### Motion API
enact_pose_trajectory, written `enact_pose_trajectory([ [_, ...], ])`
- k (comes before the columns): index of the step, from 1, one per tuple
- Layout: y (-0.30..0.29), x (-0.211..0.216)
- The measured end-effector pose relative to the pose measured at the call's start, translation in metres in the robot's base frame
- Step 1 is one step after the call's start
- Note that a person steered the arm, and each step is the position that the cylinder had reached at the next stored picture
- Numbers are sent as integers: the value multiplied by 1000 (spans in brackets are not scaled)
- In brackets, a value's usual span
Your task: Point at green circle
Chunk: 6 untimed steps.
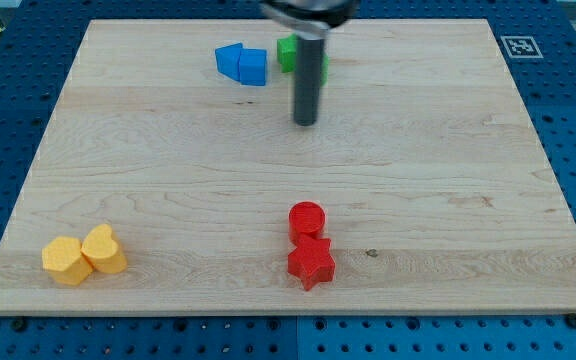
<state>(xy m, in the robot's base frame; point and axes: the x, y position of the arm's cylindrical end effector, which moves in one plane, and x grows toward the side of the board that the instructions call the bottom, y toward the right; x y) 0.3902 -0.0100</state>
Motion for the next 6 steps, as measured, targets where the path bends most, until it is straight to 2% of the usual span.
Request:
enact_pose_trajectory([
  [2, -20, -10],
  [4, -26, -54],
  [6, 1, -57],
])
